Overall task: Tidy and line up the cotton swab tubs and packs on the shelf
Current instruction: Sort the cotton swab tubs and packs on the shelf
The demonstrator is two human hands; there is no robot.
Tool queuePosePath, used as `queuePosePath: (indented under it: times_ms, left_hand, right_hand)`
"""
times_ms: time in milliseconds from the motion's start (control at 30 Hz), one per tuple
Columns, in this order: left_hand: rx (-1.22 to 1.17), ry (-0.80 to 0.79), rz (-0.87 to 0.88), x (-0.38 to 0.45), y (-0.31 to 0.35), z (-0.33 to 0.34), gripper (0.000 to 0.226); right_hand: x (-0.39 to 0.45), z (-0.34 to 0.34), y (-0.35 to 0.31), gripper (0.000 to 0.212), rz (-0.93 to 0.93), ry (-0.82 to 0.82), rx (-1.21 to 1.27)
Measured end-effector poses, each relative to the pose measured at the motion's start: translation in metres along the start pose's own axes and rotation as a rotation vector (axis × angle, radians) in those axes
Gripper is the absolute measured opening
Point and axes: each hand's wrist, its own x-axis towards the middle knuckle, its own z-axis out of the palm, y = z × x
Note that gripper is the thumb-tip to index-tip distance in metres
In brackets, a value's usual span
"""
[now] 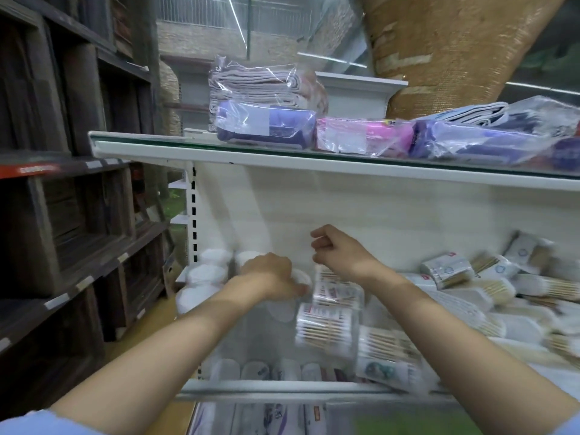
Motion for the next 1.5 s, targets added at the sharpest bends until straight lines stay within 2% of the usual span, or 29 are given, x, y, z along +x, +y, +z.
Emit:
queuePosePath:
  times_ms: [100, 200, 300, 367, 467, 500, 600, 667, 767, 1067, 1167, 1233, 1267, 1333, 1433, 1500]
  left_hand:
    - [-0.029, 0.021, -0.005, 0.003, -0.002, 0.004, 0.044]
    - [-0.163, 0.154, -0.037, -0.003, -0.003, 0.002, 0.049]
    - [-0.373, 0.343, -0.007, -0.009, -0.007, -0.001, 0.050]
    - [-0.550, 0.438, 0.053, -0.014, -0.006, -0.003, 0.056]
    - [-0.859, 0.418, 0.138, -0.024, 0.000, -0.006, 0.066]
    - [-0.949, 0.385, 0.168, -0.027, 0.002, -0.006, 0.062]
    - [-1.236, 0.317, 0.223, -0.039, 0.003, -0.010, 0.026]
    - [-1.353, 0.303, 0.226, -0.044, 0.001, -0.012, 0.019]
    - [-1.382, 0.309, 0.269, -0.048, -0.001, -0.011, 0.014]
    - [-1.410, 0.308, 0.291, -0.051, 0.003, -0.009, 0.012]
    - [-1.319, 0.491, 0.202, -0.050, 0.008, -0.006, 0.022]
    - [-1.151, 0.656, 0.112, -0.052, 0.016, -0.004, 0.022]
    - [-1.044, 0.688, 0.092, -0.055, 0.022, -0.004, 0.020]
    - [-0.874, 0.639, 0.121, -0.061, 0.032, -0.001, 0.030]
    - [-0.774, 0.503, 0.071, -0.059, 0.037, -0.003, 0.056]
    - [-0.819, 0.475, 0.017, -0.053, 0.036, -0.008, 0.053]
  right_hand:
    - [-0.008, -0.009, 0.010, 0.040, 0.008, 0.019, 0.050]
    - [-0.014, -0.015, 0.021, 0.035, 0.017, 0.045, 0.131]
    - [-0.020, -0.019, 0.027, 0.029, 0.018, 0.066, 0.224]
    - [-0.023, -0.020, 0.028, 0.032, 0.023, 0.018, 0.261]
    - [-0.028, -0.018, 0.021, 0.034, 0.014, -0.107, 0.452]
    - [-0.031, -0.018, 0.018, 0.031, 0.004, -0.128, 0.521]
    - [-0.039, -0.021, 0.015, 0.026, -0.035, -0.157, 0.634]
    - [-0.044, -0.022, 0.015, 0.032, -0.042, -0.195, 0.721]
    - [-0.048, -0.022, 0.014, 0.048, -0.045, -0.254, 0.822]
    - [-0.055, -0.024, 0.019, 0.041, -0.096, -0.270, 0.855]
    - [-0.057, -0.026, 0.019, 0.036, -0.103, -0.164, 0.795]
    - [-0.057, -0.025, 0.018, 0.029, -0.100, -0.063, 0.707]
    - [-0.058, -0.024, 0.018, 0.025, -0.098, -0.024, 0.655]
    - [-0.059, -0.022, 0.017, 0.023, -0.093, 0.027, 0.567]
    - [-0.061, -0.022, 0.015, 0.023, -0.080, 0.035, 0.578]
    - [-0.062, -0.025, 0.014, 0.016, -0.073, 0.011, 0.600]
